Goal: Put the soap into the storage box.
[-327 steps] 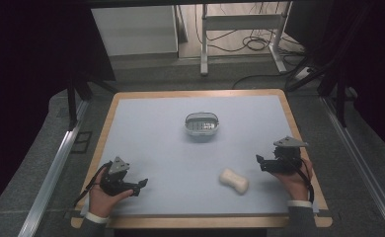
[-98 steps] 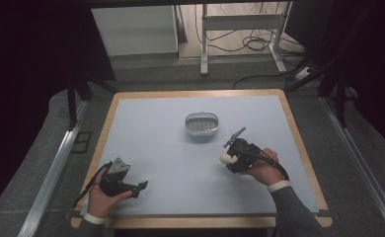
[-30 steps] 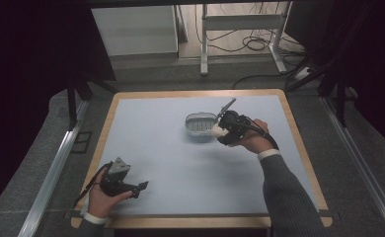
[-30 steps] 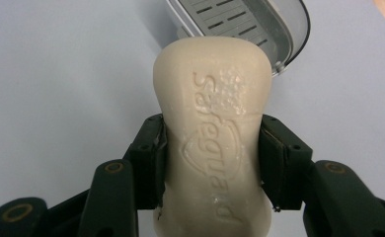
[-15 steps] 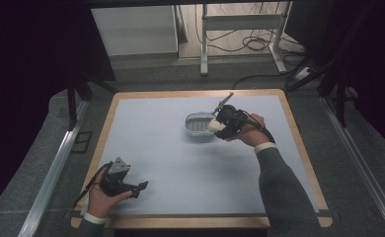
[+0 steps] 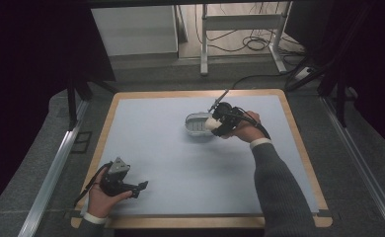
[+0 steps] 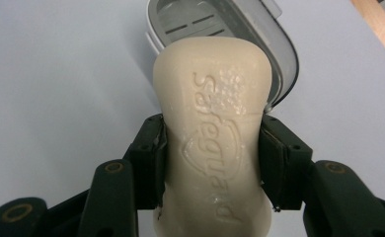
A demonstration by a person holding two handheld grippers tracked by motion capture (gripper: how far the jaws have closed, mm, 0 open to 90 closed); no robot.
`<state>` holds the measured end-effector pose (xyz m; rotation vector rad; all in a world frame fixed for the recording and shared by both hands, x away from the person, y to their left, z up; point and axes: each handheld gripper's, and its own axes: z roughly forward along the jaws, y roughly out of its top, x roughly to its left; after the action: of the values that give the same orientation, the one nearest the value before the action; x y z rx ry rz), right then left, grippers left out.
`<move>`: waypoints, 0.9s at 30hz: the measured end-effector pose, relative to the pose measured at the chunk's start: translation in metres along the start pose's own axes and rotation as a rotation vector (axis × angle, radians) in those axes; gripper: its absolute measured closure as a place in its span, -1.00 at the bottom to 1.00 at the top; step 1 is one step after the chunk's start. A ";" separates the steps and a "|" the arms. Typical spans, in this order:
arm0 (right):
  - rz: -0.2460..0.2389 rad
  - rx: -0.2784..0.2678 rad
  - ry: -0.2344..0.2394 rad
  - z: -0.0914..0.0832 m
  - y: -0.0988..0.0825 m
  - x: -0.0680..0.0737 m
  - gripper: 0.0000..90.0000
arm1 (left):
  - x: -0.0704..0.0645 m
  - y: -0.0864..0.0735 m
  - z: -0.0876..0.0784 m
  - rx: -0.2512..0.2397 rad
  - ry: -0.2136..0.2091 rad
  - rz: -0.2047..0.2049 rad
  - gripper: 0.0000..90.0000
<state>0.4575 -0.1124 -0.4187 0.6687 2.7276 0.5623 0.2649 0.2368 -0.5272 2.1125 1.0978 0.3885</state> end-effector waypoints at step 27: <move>-0.050 -0.020 -0.011 0.020 0.032 -0.016 0.09 | 0.001 0.000 -0.002 -0.003 0.006 0.000 -0.85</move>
<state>0.4908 -0.0881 -0.4198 0.5950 2.7169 0.5716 0.2648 0.2387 -0.5260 2.1102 1.1007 0.3965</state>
